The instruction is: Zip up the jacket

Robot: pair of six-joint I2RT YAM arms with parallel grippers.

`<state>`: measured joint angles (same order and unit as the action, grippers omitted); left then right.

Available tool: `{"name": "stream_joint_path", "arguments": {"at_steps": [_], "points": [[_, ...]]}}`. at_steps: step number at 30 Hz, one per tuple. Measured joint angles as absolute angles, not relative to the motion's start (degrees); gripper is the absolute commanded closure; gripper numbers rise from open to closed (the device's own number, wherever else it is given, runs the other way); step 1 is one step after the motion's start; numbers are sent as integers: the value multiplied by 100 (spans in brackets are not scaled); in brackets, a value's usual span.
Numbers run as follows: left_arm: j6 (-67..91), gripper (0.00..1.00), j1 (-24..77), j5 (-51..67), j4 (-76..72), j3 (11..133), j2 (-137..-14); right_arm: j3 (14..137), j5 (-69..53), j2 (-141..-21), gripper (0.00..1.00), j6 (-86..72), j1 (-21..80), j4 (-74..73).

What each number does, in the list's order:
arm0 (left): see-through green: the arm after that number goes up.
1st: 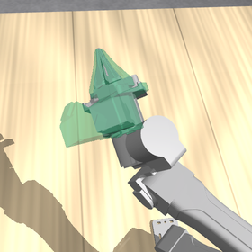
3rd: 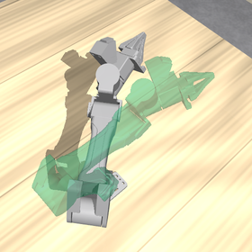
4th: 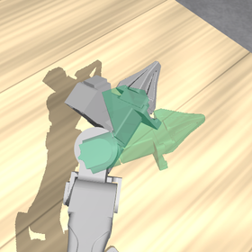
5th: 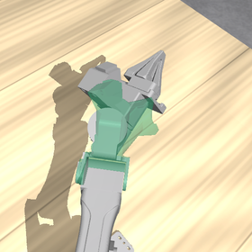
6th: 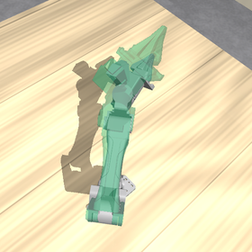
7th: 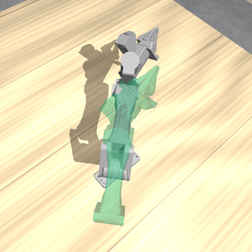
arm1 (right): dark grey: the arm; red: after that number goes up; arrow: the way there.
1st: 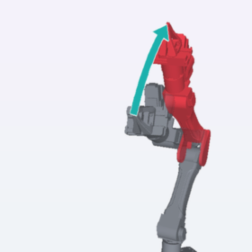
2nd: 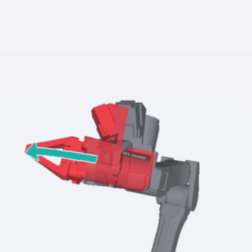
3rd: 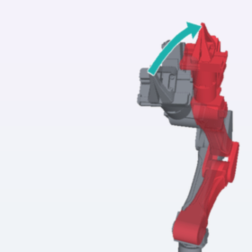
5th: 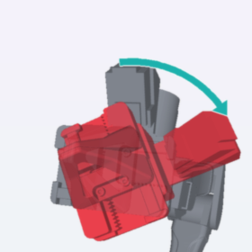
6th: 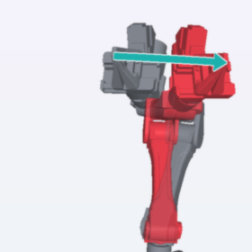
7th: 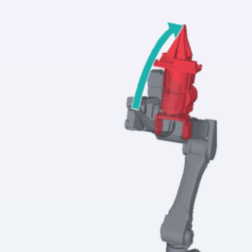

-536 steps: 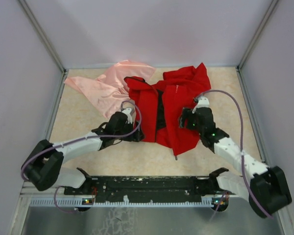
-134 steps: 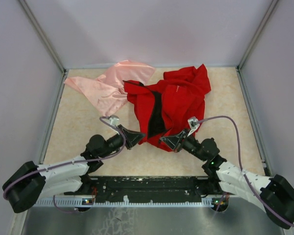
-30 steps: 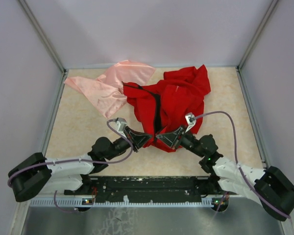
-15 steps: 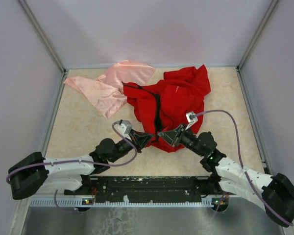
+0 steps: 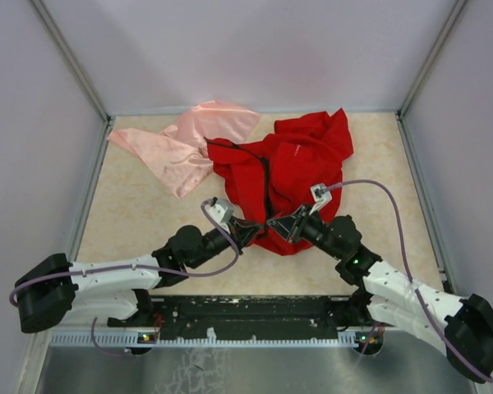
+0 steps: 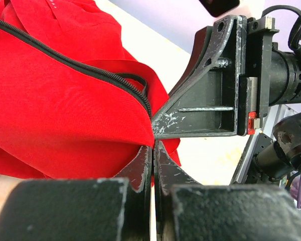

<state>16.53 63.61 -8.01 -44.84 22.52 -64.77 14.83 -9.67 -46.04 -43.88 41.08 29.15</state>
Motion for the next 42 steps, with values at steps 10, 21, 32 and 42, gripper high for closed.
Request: {"name": "stream_joint_path", "arguments": {"at_steps": [10, 21, 32, 42], "points": [[1446, 100, 6528, -1052, -3667, 2558, -6493, 1619, -915, -4340, 100, -4200, 4108, 2294], [1608, 95, 6630, -1140, -3286, 2630, -6523, 1619, -1002, -4268, 100, -4154, 4110, 2143], [2740, 61, 6702, -1267, -3245, 2392, -6248, 1328, -1238, -4530, 100, -4213, 4071, 3249], [3610, 51, 6639, -1463, -3249, 2185, -5946, 1273, -1474, -4550, 100, -4217, 4071, 3743]]}}
